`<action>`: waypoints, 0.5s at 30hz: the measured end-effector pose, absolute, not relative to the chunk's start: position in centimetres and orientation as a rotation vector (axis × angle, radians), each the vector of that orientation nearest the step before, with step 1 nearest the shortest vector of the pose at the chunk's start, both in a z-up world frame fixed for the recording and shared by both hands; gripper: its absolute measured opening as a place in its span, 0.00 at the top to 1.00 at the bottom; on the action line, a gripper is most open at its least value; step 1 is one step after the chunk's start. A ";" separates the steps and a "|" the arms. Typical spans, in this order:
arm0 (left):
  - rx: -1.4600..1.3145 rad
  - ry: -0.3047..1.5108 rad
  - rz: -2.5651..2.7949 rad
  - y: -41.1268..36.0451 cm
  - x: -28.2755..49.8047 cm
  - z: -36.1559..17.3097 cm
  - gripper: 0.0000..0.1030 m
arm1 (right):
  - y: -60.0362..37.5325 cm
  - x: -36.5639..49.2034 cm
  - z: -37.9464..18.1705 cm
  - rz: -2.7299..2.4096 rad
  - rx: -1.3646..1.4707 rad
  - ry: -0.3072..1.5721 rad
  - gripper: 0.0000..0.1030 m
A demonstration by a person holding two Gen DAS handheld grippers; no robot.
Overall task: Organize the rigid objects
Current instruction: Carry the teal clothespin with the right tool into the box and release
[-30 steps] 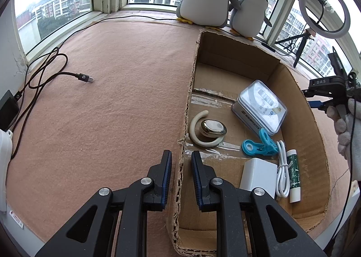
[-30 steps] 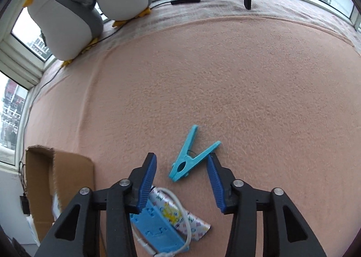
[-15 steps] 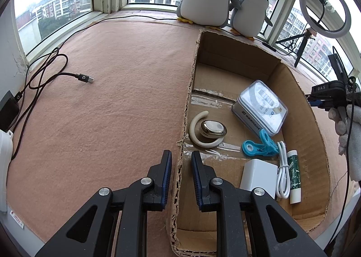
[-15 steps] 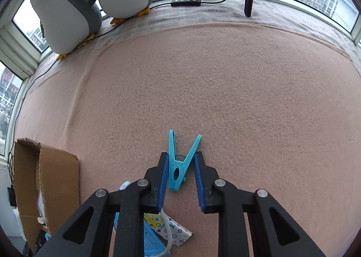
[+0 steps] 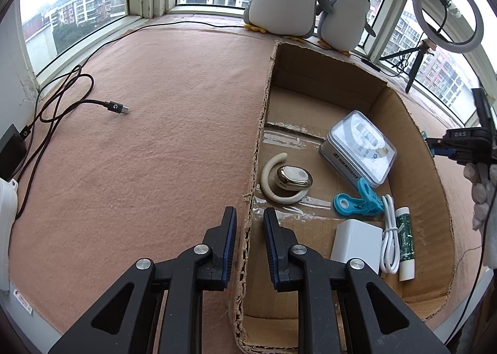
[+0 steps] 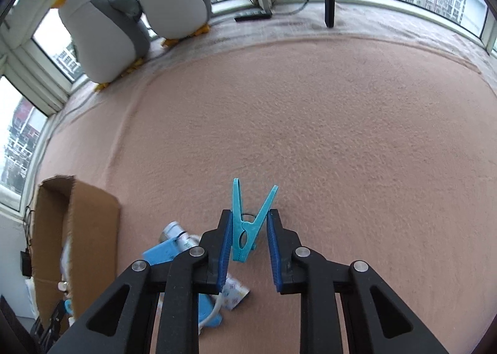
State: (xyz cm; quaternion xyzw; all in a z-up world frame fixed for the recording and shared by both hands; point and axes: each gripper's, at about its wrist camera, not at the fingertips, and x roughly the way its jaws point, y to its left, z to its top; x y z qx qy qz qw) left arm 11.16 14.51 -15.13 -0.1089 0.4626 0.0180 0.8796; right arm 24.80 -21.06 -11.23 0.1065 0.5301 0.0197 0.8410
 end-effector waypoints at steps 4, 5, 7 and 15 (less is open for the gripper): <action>-0.224 0.964 0.041 14.5 11.1 -15.1 0.81 | -19.5 23.1 -9.4 0.121 0.237 1.082 0.81; -0.224 0.964 0.041 14.5 11.2 -15.2 0.81 | -18.9 22.7 -8.9 0.143 0.234 1.074 0.81; -0.224 0.964 0.040 14.5 11.2 -15.1 0.81 | -17.0 21.6 -7.6 0.205 0.214 1.048 0.81; -0.226 0.964 0.039 14.5 11.2 -15.1 0.81 | -8.3 17.8 -4.4 0.412 0.058 0.988 0.81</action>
